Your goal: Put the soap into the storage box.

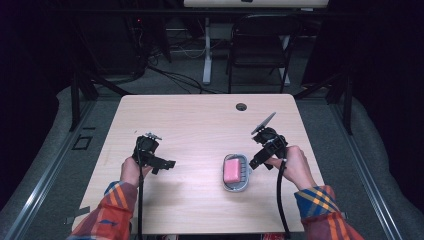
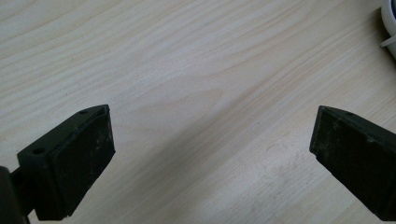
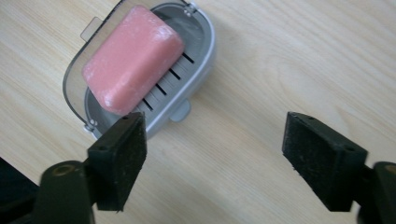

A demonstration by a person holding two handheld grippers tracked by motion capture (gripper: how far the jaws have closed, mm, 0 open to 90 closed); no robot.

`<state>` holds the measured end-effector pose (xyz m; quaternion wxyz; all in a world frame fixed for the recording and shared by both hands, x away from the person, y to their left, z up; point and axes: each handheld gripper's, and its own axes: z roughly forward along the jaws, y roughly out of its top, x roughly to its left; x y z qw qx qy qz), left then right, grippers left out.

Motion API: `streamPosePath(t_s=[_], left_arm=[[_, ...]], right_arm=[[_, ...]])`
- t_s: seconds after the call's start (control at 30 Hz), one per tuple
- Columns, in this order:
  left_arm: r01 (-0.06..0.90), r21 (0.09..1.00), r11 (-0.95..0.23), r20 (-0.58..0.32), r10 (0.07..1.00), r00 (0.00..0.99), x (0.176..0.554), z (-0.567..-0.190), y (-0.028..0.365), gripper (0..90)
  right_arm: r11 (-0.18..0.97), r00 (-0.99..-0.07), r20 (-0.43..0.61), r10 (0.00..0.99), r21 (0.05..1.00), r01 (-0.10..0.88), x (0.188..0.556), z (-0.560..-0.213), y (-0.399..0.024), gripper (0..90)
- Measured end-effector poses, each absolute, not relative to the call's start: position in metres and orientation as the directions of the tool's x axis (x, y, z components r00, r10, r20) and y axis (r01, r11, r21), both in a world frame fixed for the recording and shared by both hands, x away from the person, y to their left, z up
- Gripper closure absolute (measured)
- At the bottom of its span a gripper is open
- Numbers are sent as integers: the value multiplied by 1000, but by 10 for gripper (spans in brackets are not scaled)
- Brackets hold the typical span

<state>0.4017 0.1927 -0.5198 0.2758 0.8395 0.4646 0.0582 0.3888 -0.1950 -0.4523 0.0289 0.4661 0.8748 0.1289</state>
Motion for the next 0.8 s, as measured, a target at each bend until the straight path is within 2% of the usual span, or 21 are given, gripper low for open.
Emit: streamPosePath(t_s=[0.03, 0.23, 0.33, 0.4, 0.8], left_arm=[[750, 517, -412, -162, 813, 559, 401, -520, 192, 0], [749, 519, -411, -164, 813, 559, 401, -520, 193, 0], [749, 520, -411, -163, 813, 559, 402, -520, 193, 0], [749, 520, -410, -165, 812, 559, 402, -520, 193, 0], [748, 520, -412, -162, 813, 560, 402, -520, 193, 0]], right_arm=[[538, -568, 44, 822, 266, 800, 385, -449, -201, 143], [539, -573, 21, 819, 313, 782, 378, -444, -219, 105], [521, -559, 10, 829, 351, 778, 373, -445, -228, 66], [532, -567, 5, 823, 341, 775, 371, -443, -239, 32], [500, -537, -14, 843, 385, 775, 359, -450, -264, 9]])
